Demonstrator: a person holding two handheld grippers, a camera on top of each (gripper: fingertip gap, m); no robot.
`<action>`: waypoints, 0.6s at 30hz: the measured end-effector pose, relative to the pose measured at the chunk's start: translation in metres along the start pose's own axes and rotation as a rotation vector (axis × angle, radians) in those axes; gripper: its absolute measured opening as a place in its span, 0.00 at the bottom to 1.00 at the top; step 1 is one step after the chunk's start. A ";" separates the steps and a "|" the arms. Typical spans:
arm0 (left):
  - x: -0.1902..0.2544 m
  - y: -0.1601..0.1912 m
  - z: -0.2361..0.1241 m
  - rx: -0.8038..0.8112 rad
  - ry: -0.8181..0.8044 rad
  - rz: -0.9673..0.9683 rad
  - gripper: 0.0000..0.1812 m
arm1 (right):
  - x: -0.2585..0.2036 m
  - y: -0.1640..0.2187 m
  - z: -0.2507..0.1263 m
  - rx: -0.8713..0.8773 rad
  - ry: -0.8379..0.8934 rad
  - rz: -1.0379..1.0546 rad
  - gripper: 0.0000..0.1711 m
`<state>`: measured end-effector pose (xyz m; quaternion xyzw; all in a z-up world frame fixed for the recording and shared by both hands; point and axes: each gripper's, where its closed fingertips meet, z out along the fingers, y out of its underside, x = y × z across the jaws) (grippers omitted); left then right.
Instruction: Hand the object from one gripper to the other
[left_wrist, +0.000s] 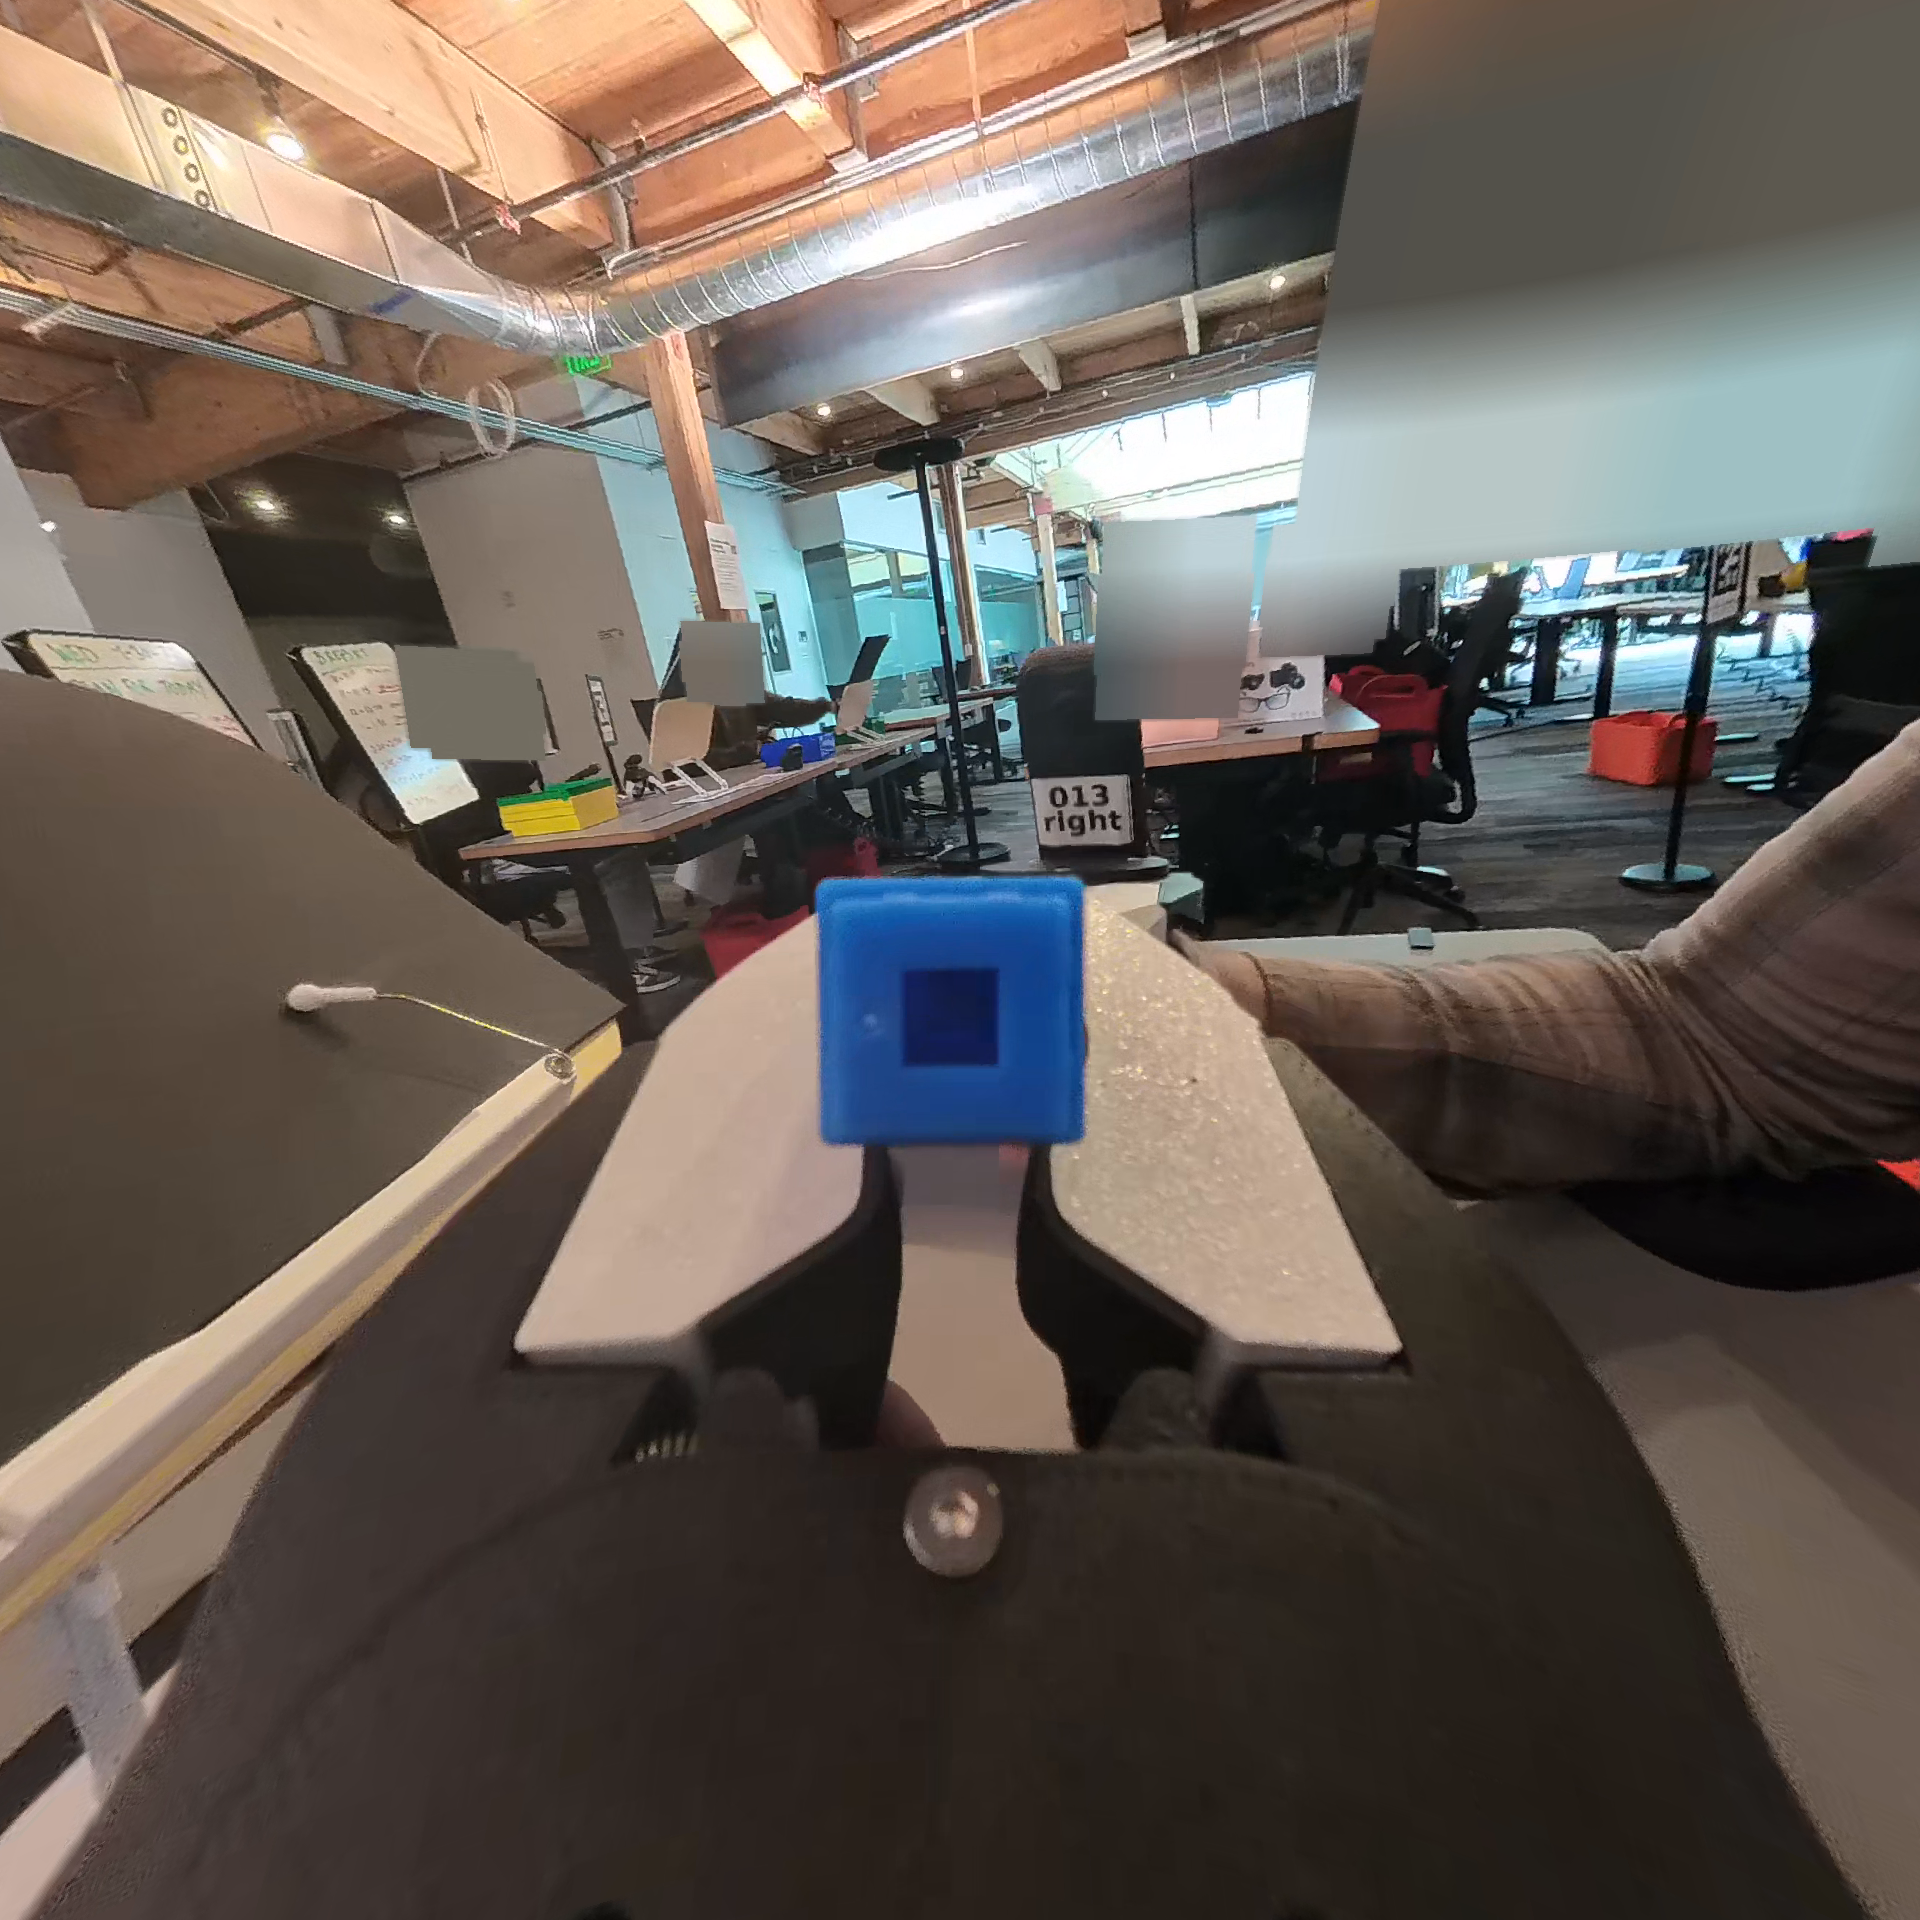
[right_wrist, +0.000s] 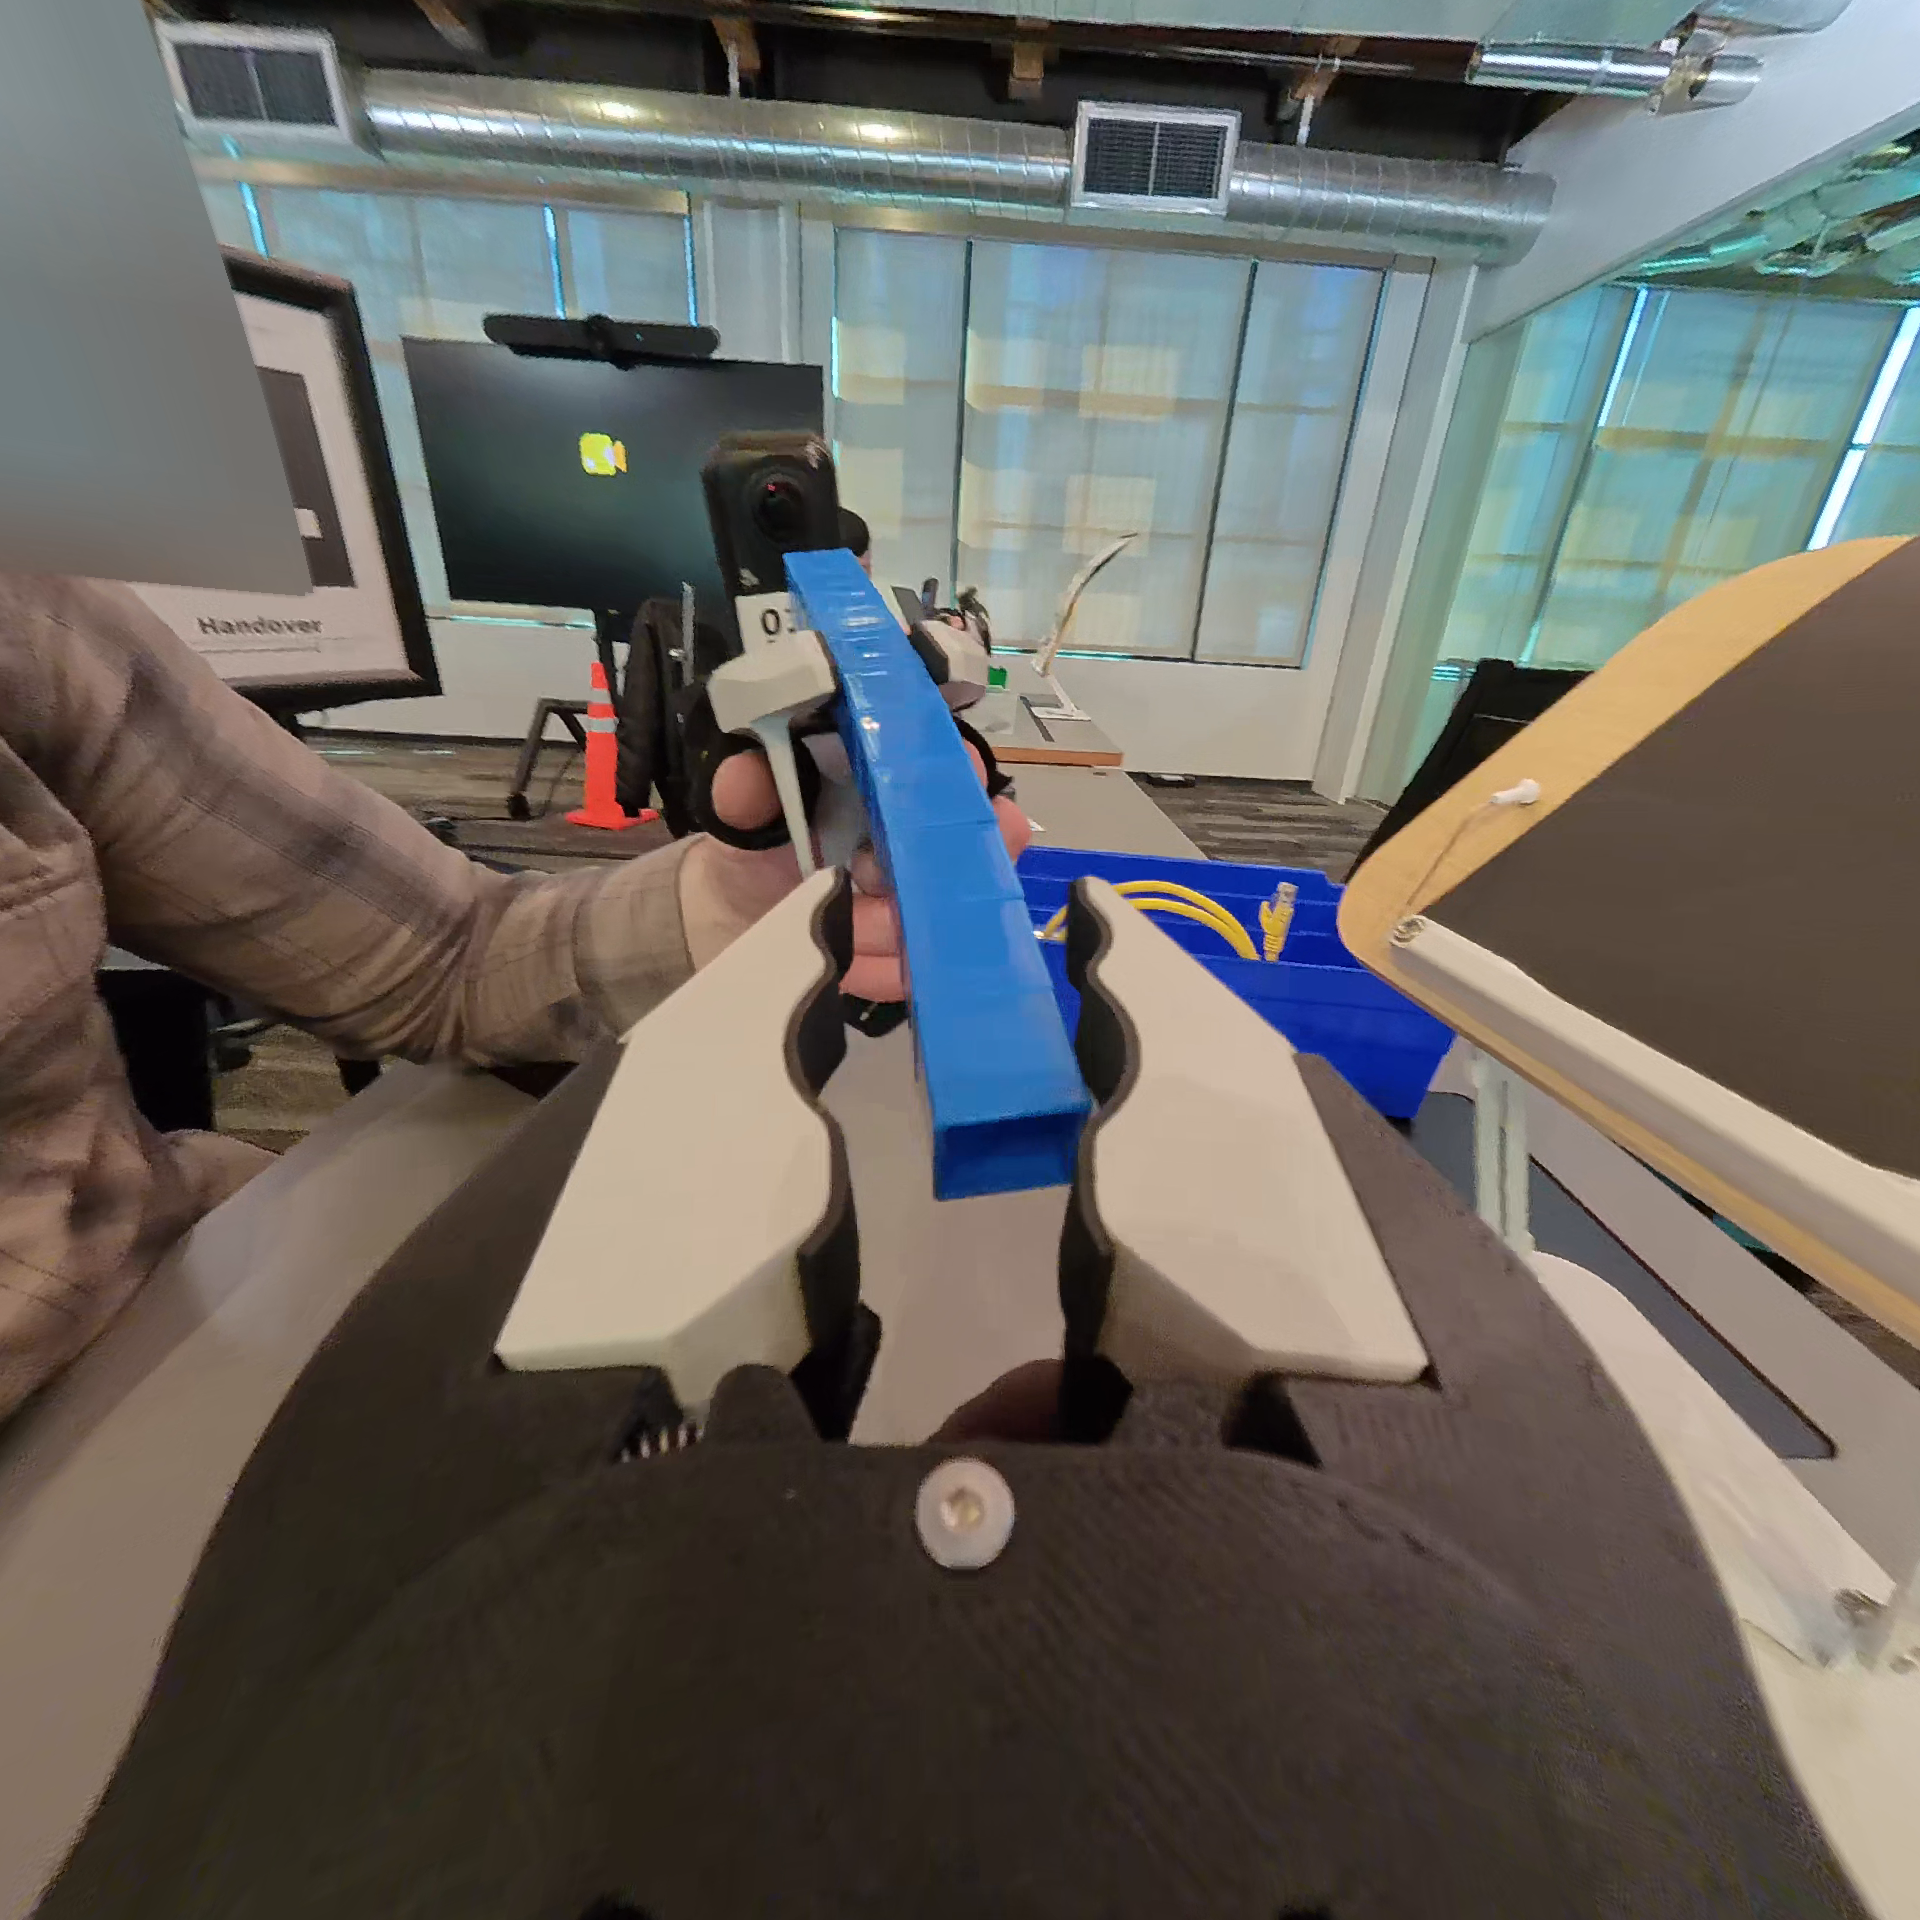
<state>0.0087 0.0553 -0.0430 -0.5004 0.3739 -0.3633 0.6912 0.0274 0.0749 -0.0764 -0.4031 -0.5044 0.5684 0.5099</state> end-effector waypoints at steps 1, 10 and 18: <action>0.000 0.000 0.000 -0.004 -0.007 0.015 0.13 | 0.004 -0.001 -0.001 -0.008 0.023 -0.011 0.25; -0.039 0.003 -0.005 -0.015 -0.244 -0.143 0.12 | 0.041 0.002 -0.004 -0.387 0.491 -0.791 0.32; -0.040 0.009 -0.001 -0.034 -0.295 -0.213 0.13 | 0.051 0.014 0.007 -0.625 0.698 -1.133 0.26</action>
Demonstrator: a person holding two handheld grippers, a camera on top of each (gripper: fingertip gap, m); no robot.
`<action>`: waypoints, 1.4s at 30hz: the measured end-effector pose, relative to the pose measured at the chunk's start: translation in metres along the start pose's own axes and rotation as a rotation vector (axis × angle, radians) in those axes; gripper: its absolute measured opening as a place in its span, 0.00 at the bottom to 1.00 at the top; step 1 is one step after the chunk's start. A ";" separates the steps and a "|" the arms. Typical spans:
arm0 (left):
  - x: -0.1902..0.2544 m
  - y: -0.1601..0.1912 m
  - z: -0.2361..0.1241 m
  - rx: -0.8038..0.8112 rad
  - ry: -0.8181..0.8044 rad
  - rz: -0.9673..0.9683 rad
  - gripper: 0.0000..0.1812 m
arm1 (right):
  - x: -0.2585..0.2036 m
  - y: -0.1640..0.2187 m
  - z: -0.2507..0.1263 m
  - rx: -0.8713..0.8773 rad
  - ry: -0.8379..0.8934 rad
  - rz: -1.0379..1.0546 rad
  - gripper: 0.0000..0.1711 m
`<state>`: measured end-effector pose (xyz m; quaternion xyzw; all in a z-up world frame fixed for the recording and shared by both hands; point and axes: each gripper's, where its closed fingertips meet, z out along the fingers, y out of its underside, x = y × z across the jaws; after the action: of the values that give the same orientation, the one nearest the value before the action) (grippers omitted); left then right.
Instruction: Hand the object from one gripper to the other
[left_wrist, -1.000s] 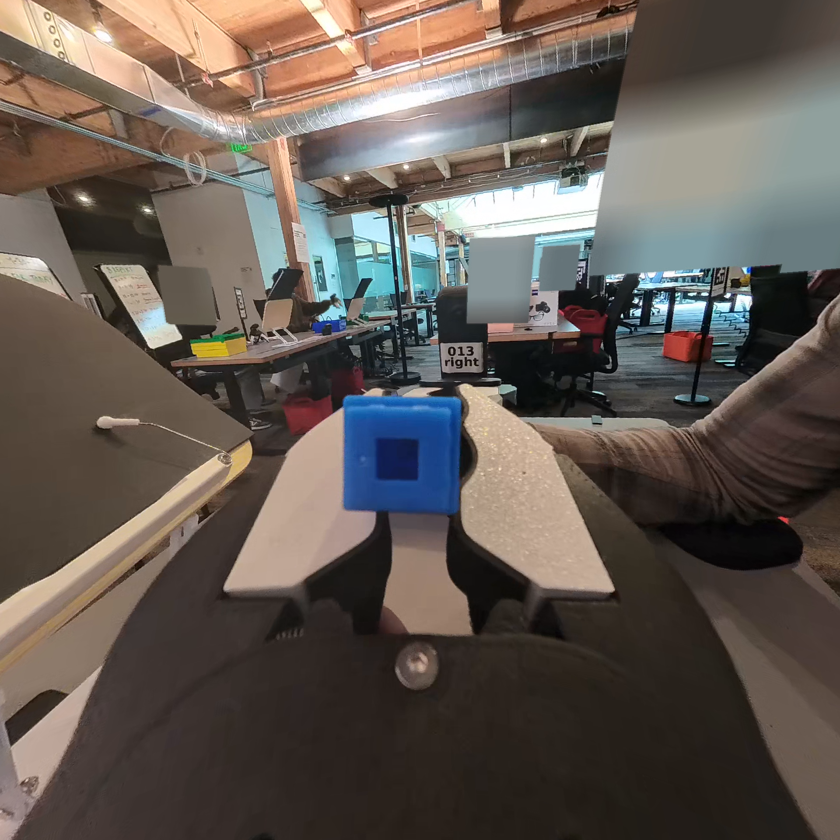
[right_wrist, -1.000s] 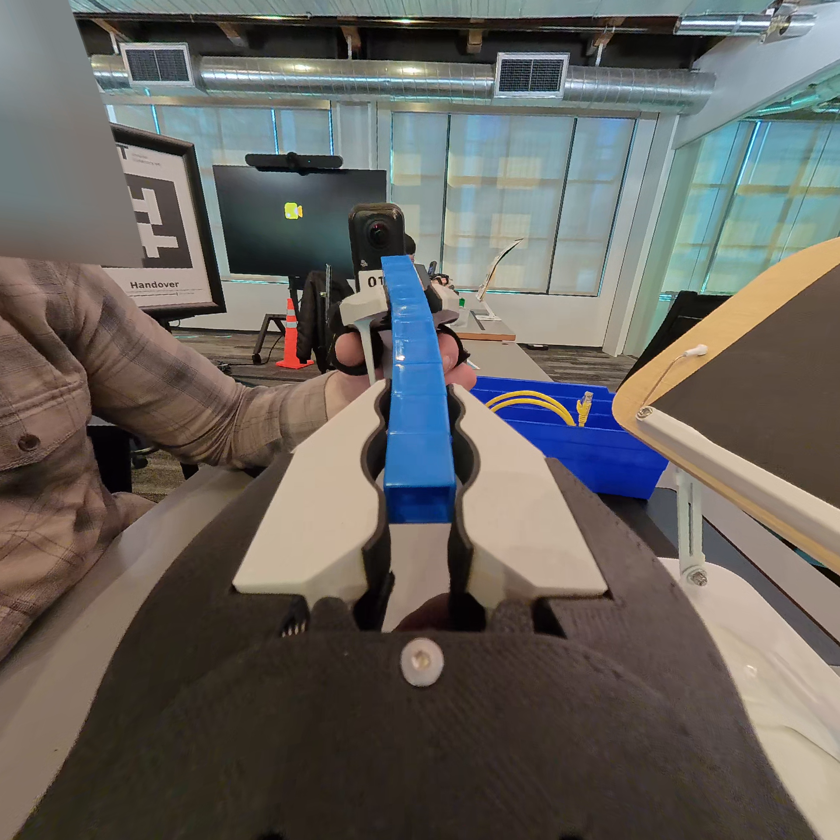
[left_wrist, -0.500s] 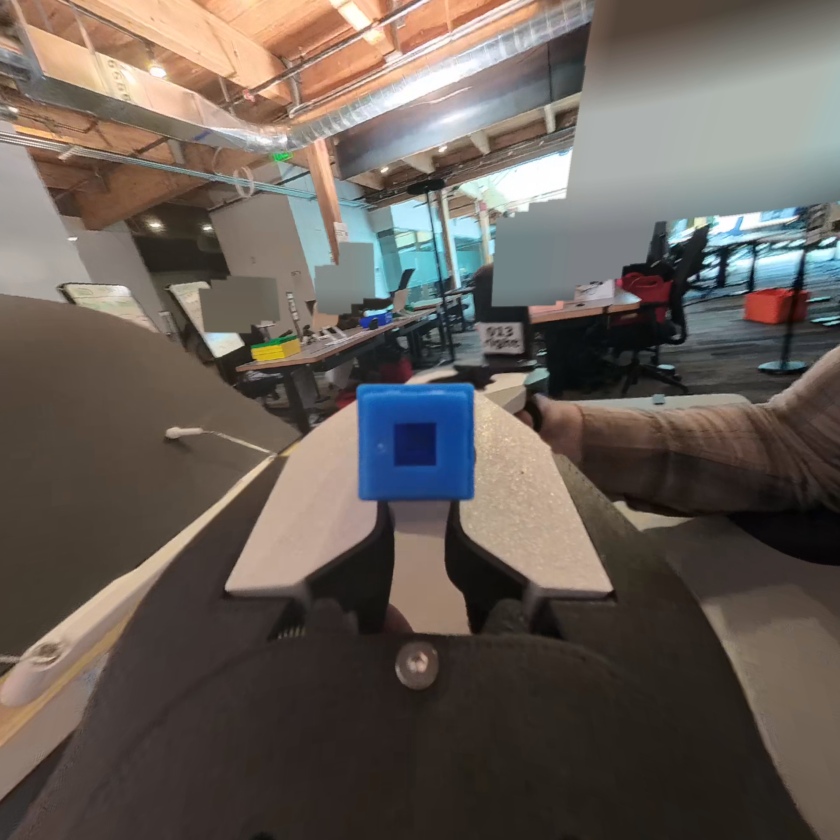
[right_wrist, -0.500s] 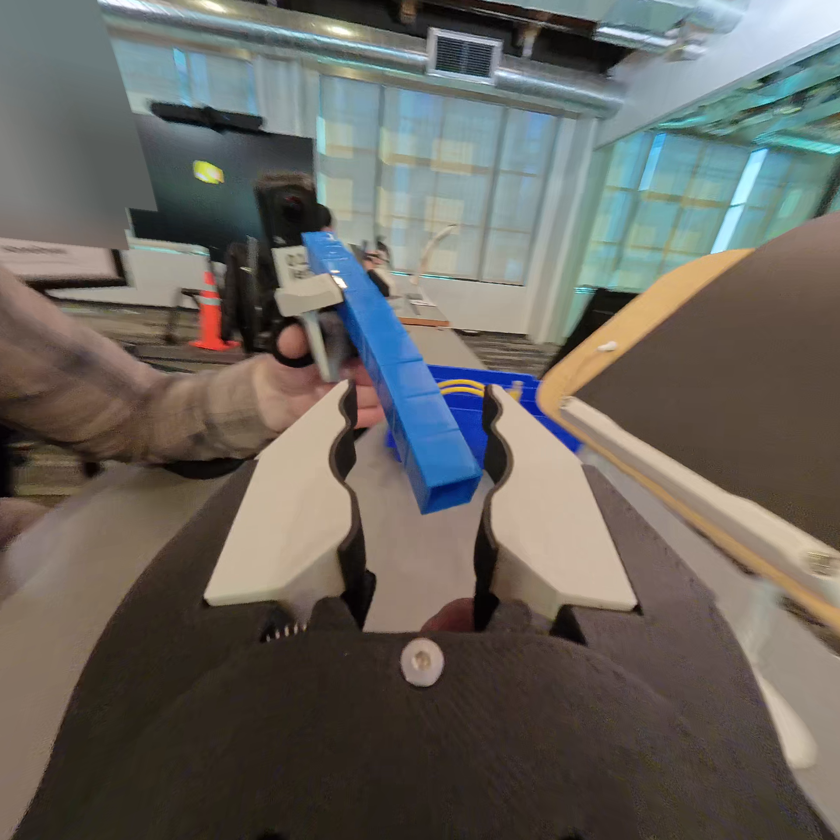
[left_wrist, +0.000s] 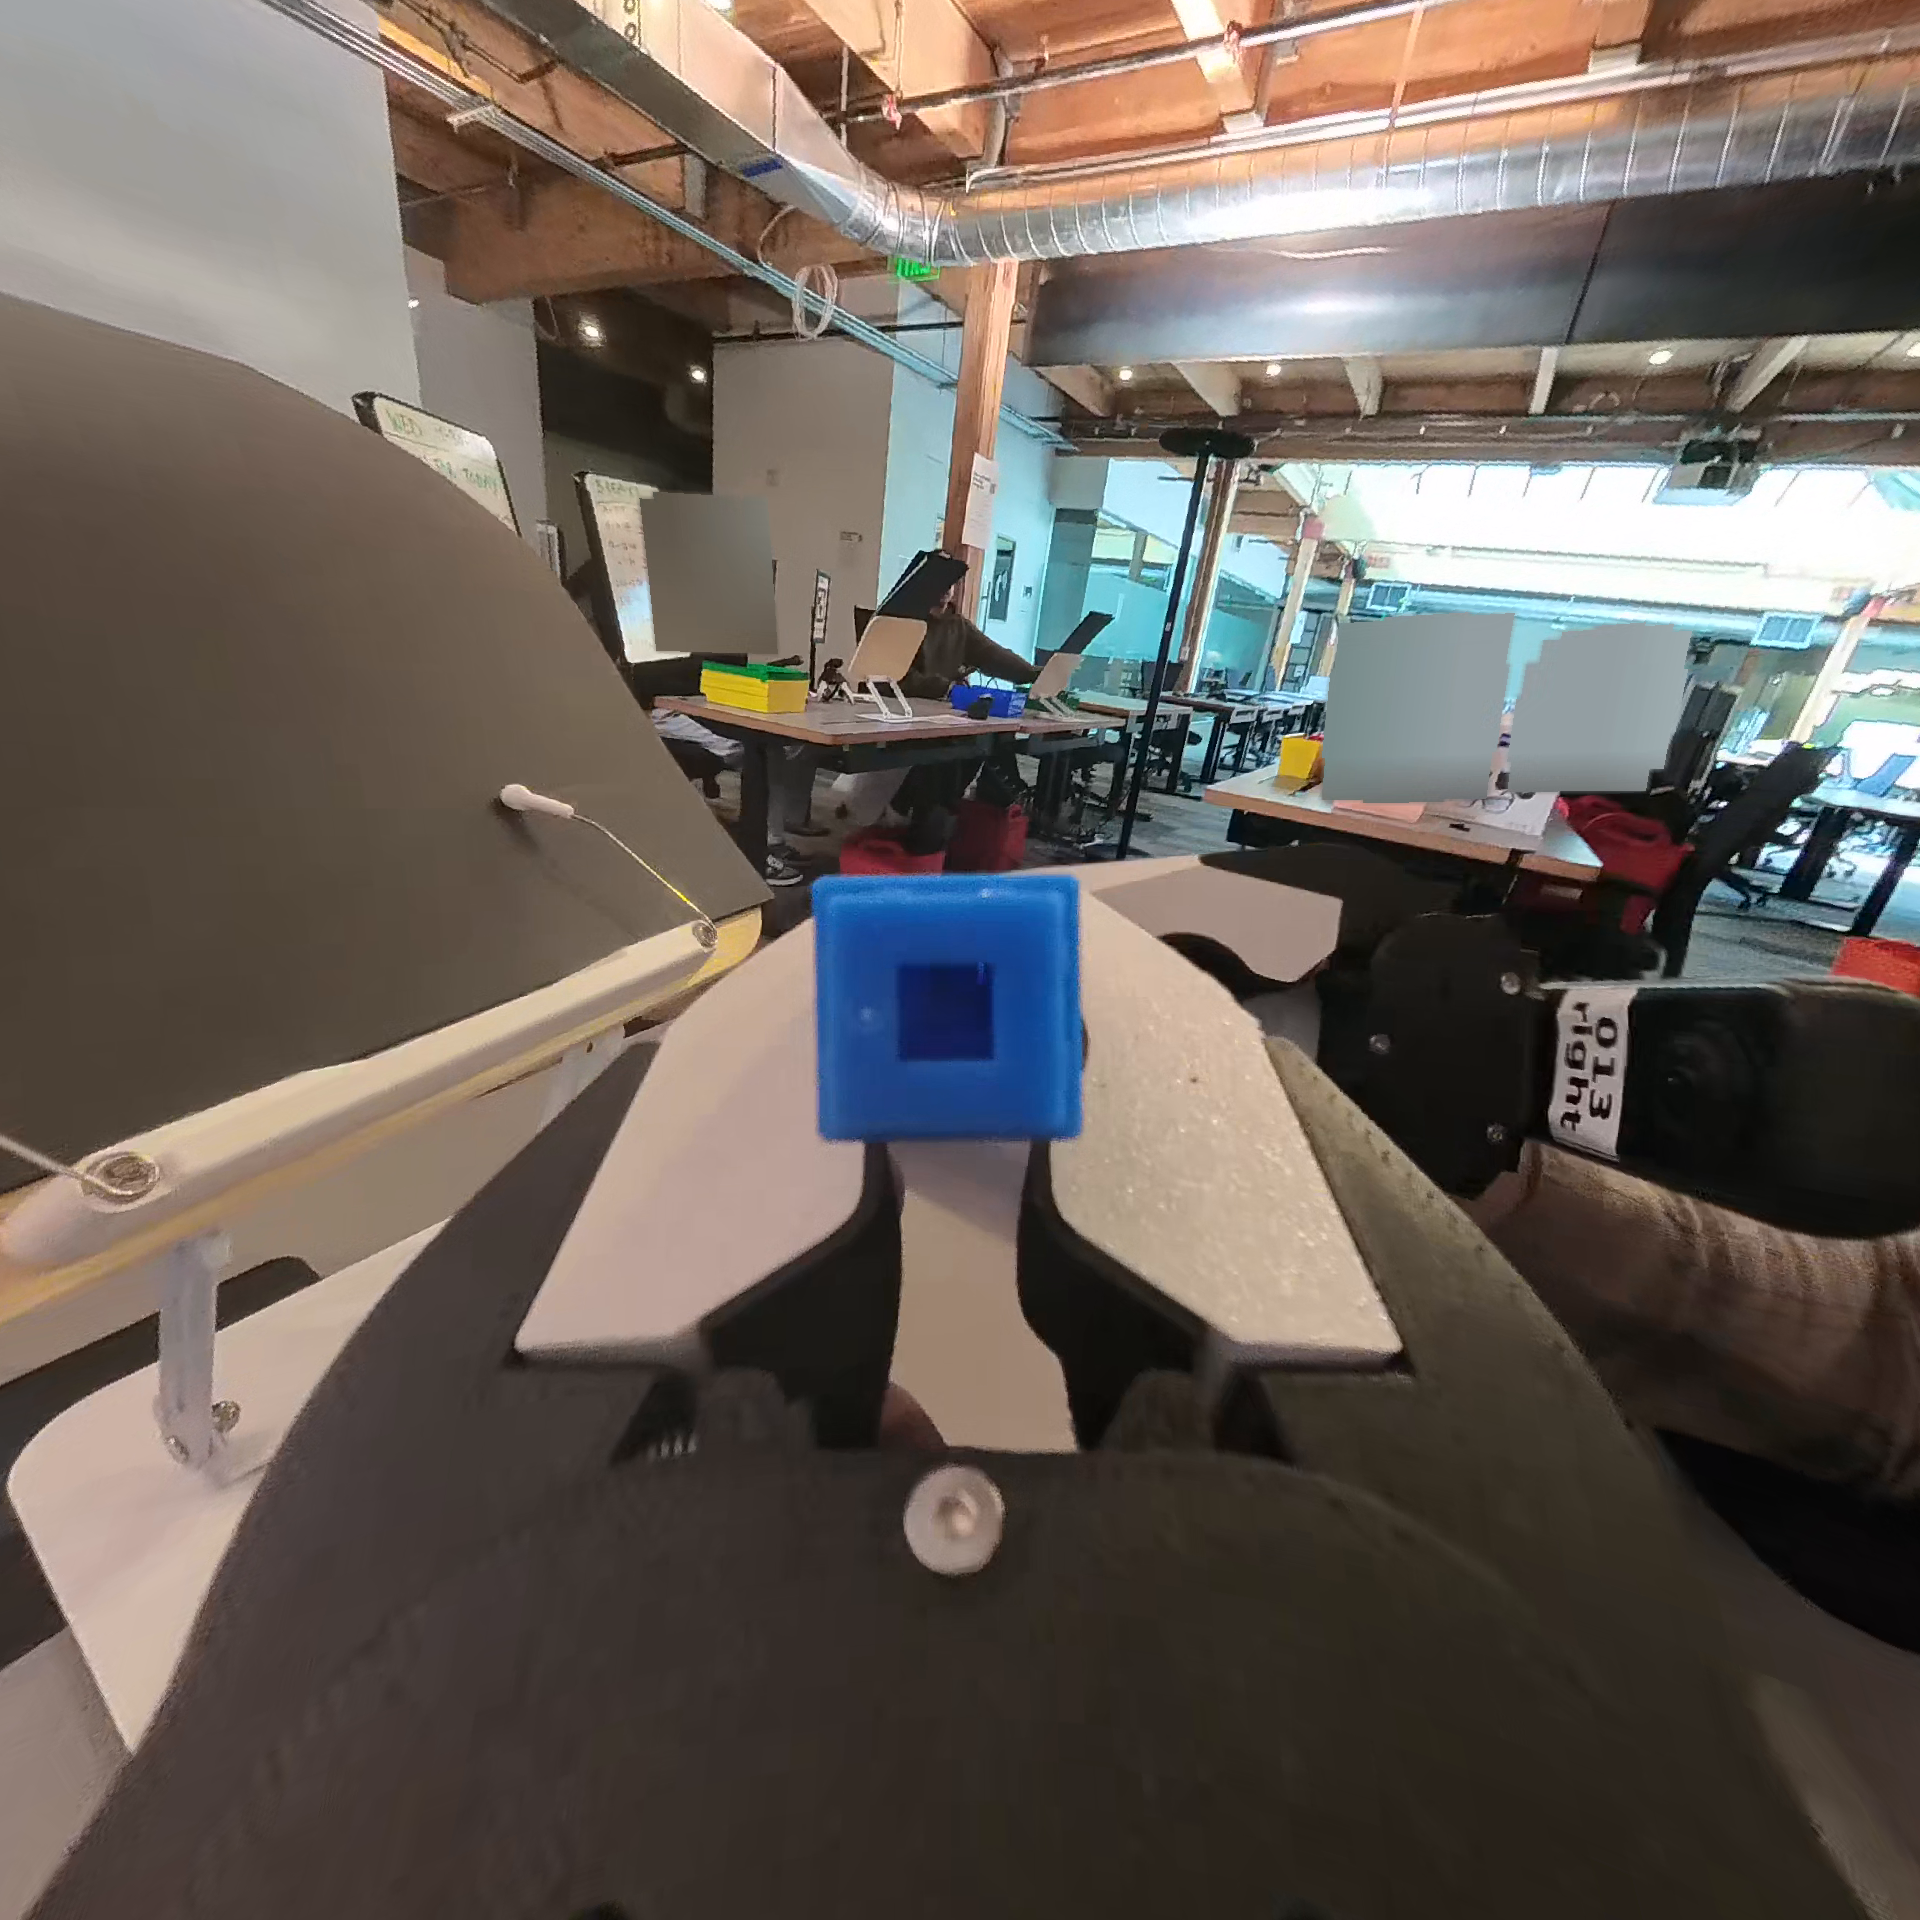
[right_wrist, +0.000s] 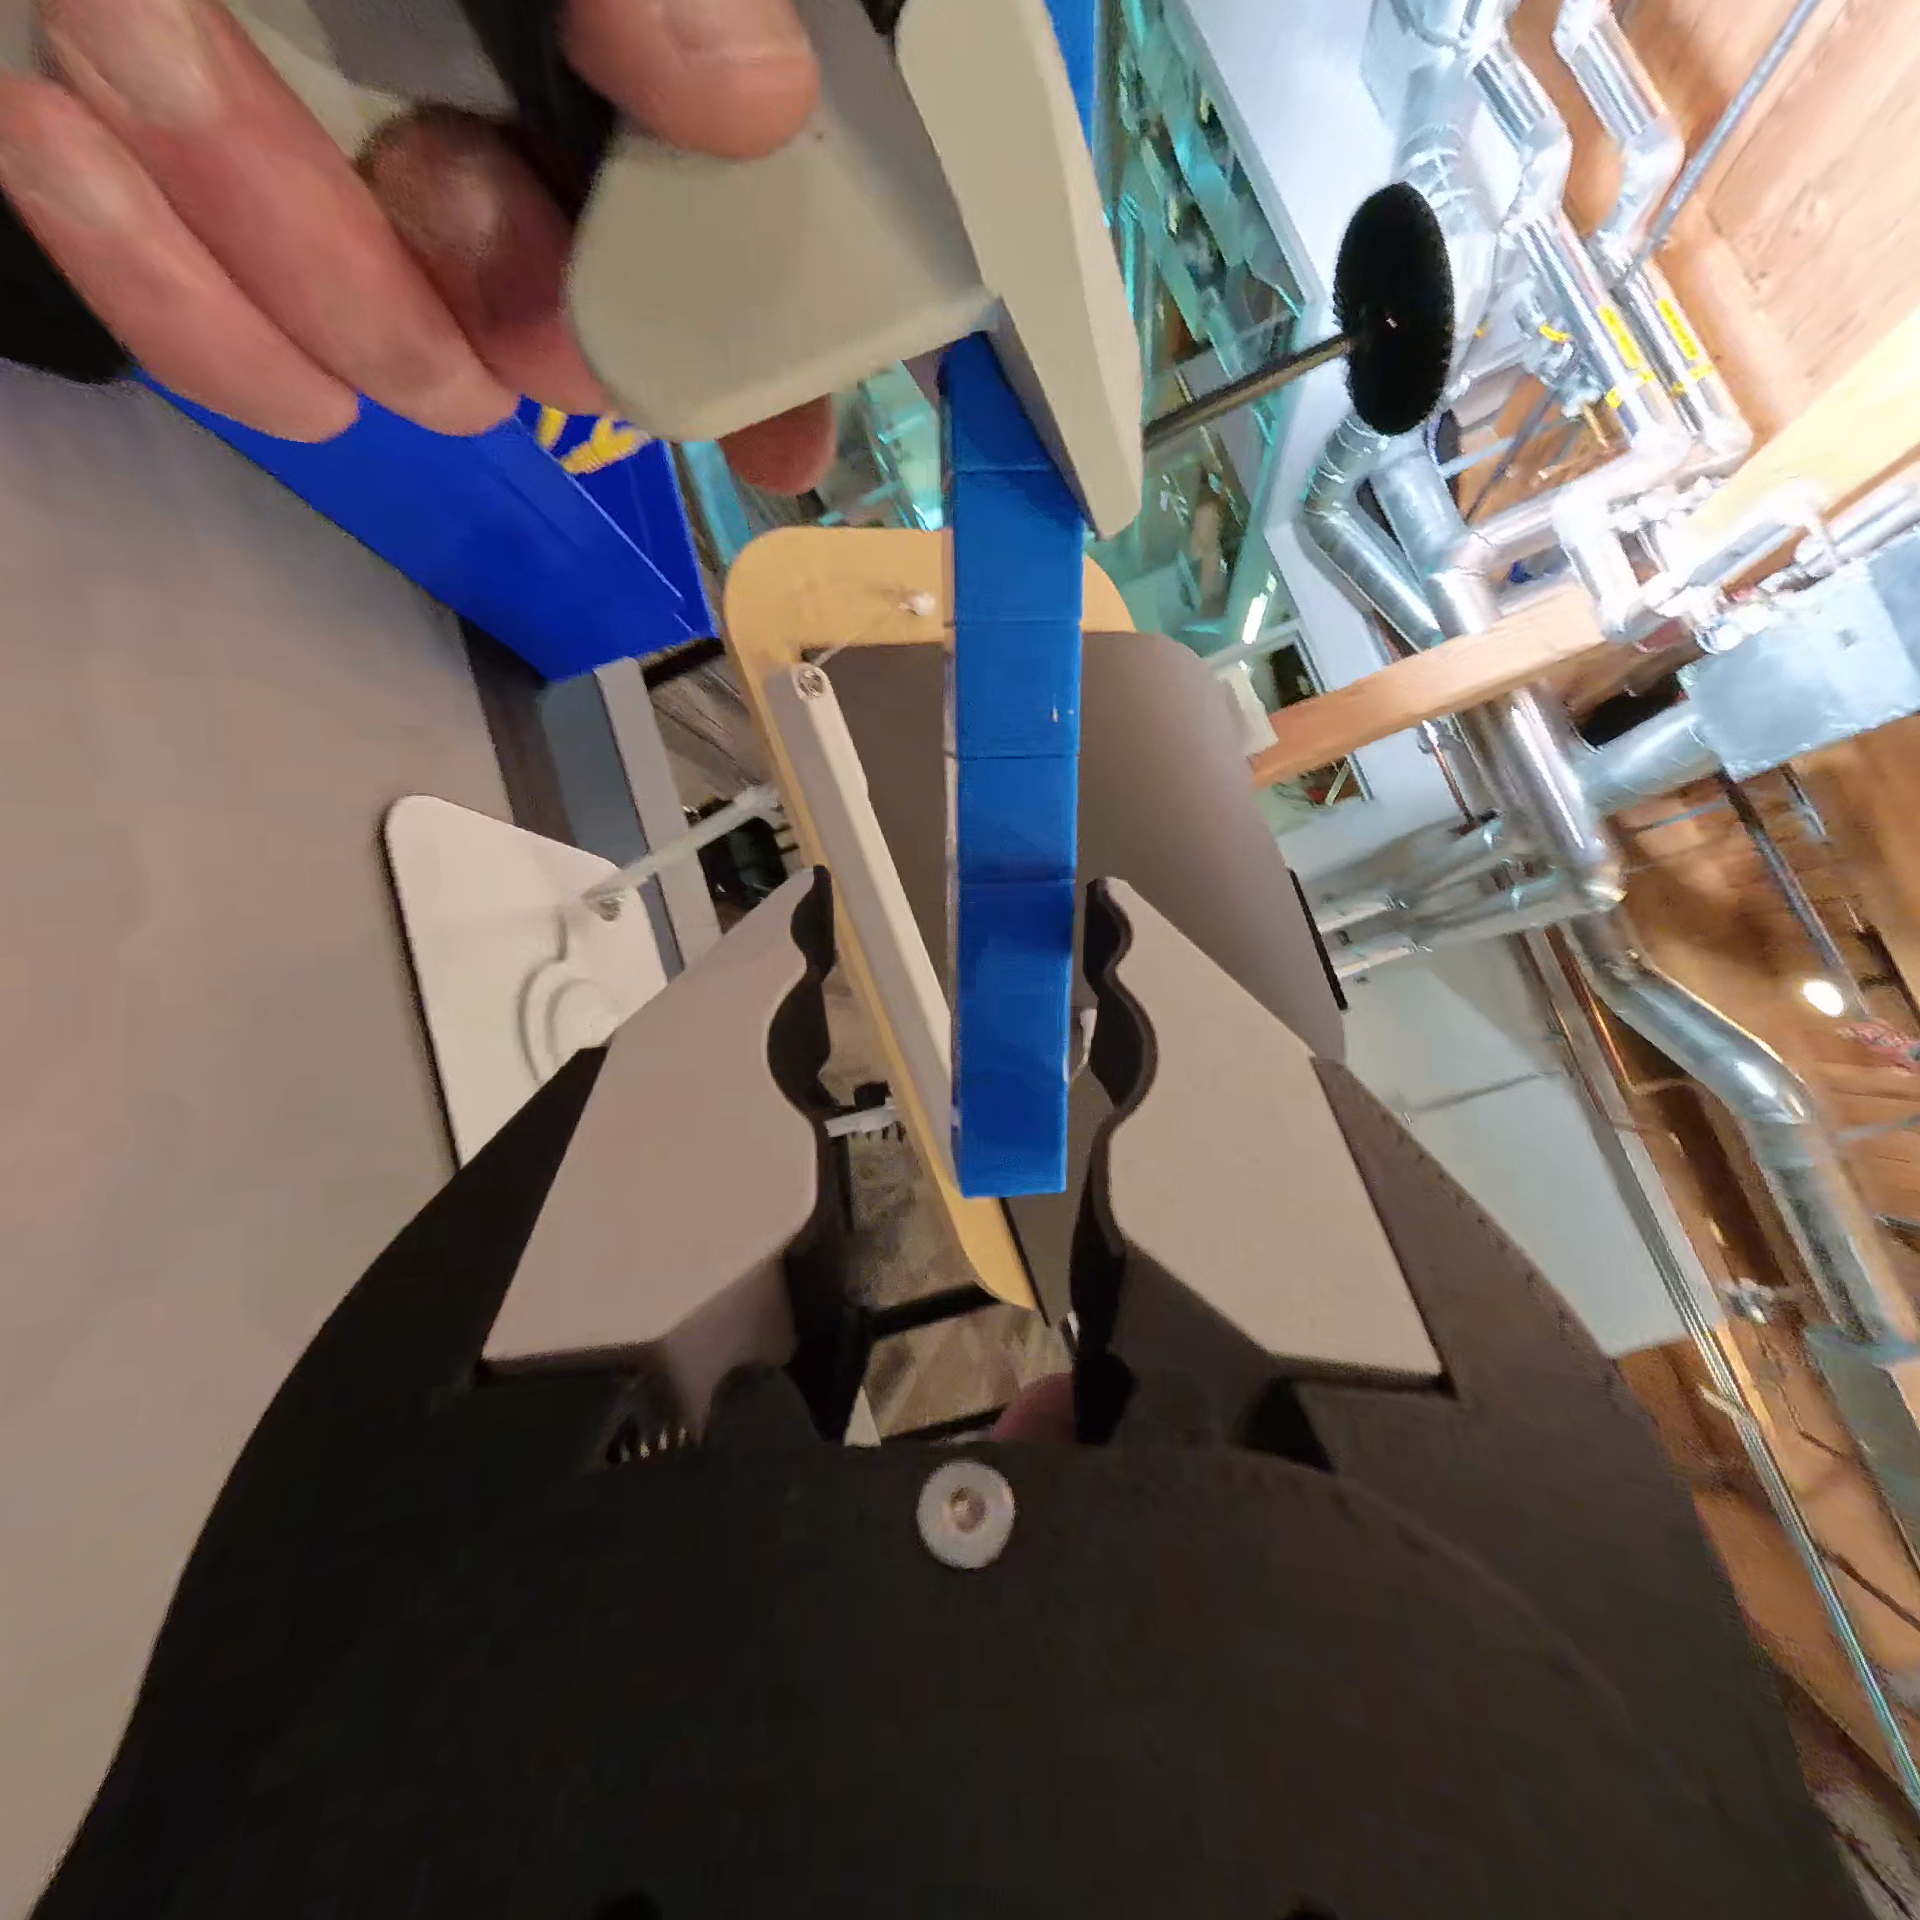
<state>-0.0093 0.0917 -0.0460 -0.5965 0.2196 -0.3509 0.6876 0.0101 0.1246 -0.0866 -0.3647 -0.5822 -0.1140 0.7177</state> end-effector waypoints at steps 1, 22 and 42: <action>0.002 0.002 0.001 -0.009 -0.004 0.007 0.13 | 0.000 0.002 0.001 -0.019 0.009 0.005 0.26; 0.025 0.013 0.008 -0.059 0.096 0.158 0.25 | -0.013 0.009 -0.002 0.039 -0.235 0.424 0.11; 0.044 -0.009 -0.003 0.089 0.207 0.203 0.15 | -0.061 -0.020 -0.033 0.193 -0.745 0.698 0.11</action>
<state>0.0157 0.0564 -0.0328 -0.5006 0.3326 -0.3487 0.7191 0.0051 0.0728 -0.1361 -0.4852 -0.6498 0.3236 0.4875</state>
